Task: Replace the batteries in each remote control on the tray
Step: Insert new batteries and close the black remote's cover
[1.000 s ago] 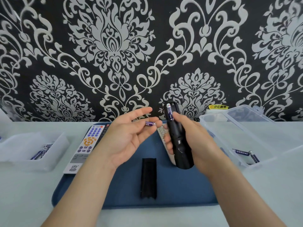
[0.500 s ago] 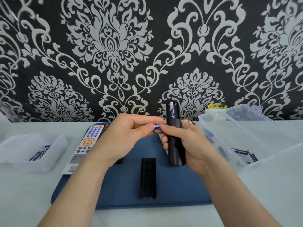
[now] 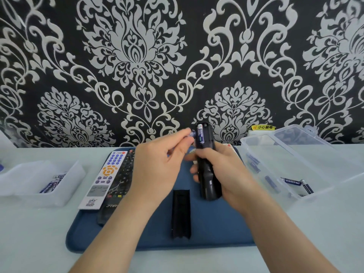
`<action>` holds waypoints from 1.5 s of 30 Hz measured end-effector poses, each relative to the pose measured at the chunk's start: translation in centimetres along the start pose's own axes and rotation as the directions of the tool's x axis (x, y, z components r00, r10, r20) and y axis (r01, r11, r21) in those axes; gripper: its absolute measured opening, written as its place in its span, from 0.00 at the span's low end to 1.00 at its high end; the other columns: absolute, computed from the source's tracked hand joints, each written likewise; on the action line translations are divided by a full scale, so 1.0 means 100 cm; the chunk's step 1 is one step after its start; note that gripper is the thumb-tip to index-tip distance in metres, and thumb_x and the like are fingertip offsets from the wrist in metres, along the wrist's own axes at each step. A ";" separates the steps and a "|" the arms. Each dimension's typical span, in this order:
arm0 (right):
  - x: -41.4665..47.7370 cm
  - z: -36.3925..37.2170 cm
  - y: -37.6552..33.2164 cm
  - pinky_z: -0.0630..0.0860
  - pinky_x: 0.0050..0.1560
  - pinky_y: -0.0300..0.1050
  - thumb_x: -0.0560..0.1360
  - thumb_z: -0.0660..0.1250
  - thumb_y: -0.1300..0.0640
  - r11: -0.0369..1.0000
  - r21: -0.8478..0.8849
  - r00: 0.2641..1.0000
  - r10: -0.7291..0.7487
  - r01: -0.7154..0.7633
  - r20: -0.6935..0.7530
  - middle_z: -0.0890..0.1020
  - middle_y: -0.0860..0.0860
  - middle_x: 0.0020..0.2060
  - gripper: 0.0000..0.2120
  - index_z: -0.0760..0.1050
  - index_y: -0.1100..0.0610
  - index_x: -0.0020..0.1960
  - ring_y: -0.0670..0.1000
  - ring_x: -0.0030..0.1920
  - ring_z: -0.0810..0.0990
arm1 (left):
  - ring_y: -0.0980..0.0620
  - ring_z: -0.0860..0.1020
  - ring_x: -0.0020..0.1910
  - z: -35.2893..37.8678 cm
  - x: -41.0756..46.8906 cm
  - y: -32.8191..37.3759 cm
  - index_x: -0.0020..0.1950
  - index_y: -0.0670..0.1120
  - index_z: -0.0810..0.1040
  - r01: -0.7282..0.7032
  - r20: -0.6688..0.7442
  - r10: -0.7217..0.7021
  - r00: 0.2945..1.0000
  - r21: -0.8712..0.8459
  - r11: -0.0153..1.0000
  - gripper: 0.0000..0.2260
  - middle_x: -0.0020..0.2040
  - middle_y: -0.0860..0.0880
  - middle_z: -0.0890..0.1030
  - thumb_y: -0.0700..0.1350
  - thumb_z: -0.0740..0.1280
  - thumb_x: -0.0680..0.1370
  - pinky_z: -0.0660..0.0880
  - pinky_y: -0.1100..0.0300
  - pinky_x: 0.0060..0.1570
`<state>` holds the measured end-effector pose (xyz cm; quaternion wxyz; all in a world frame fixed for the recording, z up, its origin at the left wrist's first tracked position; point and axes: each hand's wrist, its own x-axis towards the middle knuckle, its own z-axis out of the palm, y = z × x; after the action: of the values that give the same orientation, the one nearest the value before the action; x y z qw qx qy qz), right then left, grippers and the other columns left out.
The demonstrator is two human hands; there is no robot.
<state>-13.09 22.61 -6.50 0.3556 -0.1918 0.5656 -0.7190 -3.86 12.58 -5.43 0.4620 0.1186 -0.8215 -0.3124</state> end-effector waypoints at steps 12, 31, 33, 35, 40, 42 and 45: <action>-0.011 0.014 0.006 0.72 0.29 0.39 0.75 0.60 0.70 0.925 -0.322 0.979 -0.181 0.202 0.093 0.72 0.56 0.32 0.07 0.68 0.59 0.46 0.48 0.28 0.70 | 0.55 0.75 0.46 0.010 0.002 -0.014 0.52 0.47 0.85 -0.102 0.028 0.099 0.995 0.168 0.980 0.11 0.46 0.56 0.81 0.48 0.72 0.71 0.71 0.65 0.46; -0.016 0.013 -0.001 0.76 0.29 0.45 0.83 0.56 0.46 0.923 -0.378 0.971 0.023 0.070 0.237 0.82 0.56 0.33 0.15 0.72 0.57 0.49 0.53 0.25 0.77 | 0.49 0.81 0.40 0.000 0.005 -0.010 0.45 0.47 0.85 0.621 0.205 -0.625 0.753 -0.534 0.573 0.12 0.40 0.47 0.84 0.31 0.71 0.69 0.78 0.54 0.52; -0.014 0.007 -0.003 0.76 0.31 0.45 0.84 0.56 0.48 0.920 -0.391 0.971 0.072 0.024 0.229 0.82 0.57 0.33 0.14 0.72 0.57 0.47 0.54 0.25 0.77 | 0.50 0.81 0.38 0.000 0.004 -0.010 0.46 0.45 0.84 0.653 0.268 -0.632 0.727 -0.554 0.516 0.10 0.38 0.46 0.84 0.32 0.71 0.71 0.79 0.56 0.50; -0.013 0.002 -0.006 0.76 0.32 0.45 0.84 0.57 0.48 0.913 -0.408 0.969 0.116 -0.017 0.218 0.83 0.58 0.33 0.14 0.71 0.57 0.48 0.54 0.25 0.77 | 0.51 0.81 0.39 0.001 0.004 -0.010 0.48 0.45 0.84 0.679 0.326 -0.625 0.709 -0.554 0.482 0.09 0.39 0.46 0.85 0.33 0.70 0.72 0.79 0.60 0.45; -0.009 -0.007 -0.005 0.76 0.29 0.42 0.83 0.59 0.49 0.902 -0.425 0.961 0.177 -0.073 0.211 0.83 0.58 0.33 0.13 0.70 0.60 0.51 0.53 0.25 0.78 | 0.52 0.82 0.43 0.003 0.002 -0.015 0.53 0.43 0.83 0.719 0.422 -0.595 0.684 -0.529 0.451 0.11 0.45 0.45 0.85 0.32 0.67 0.75 0.79 0.63 0.42; -0.007 -0.009 -0.005 0.76 0.28 0.41 0.83 0.60 0.49 0.905 -0.420 0.963 0.170 -0.069 0.208 0.83 0.58 0.33 0.13 0.72 0.60 0.51 0.53 0.25 0.78 | 0.52 0.83 0.45 0.001 0.003 -0.015 0.55 0.44 0.82 0.723 0.468 -0.559 0.685 -0.531 0.442 0.12 0.47 0.46 0.85 0.32 0.66 0.76 0.79 0.64 0.43; -0.003 -0.012 -0.006 0.76 0.28 0.40 0.82 0.61 0.51 0.899 -0.434 0.977 0.134 -0.051 0.163 0.83 0.58 0.32 0.12 0.74 0.59 0.48 0.51 0.25 0.79 | 0.53 0.83 0.49 -0.001 0.005 -0.020 0.59 0.49 0.80 0.694 0.437 -0.542 0.718 -0.399 0.599 0.12 0.50 0.49 0.84 0.38 0.67 0.77 0.79 0.62 0.43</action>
<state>-13.80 23.71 -6.25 0.3908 -0.3053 0.6815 -0.5382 -4.22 10.71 -6.30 0.2203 0.2202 -0.6599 -0.6837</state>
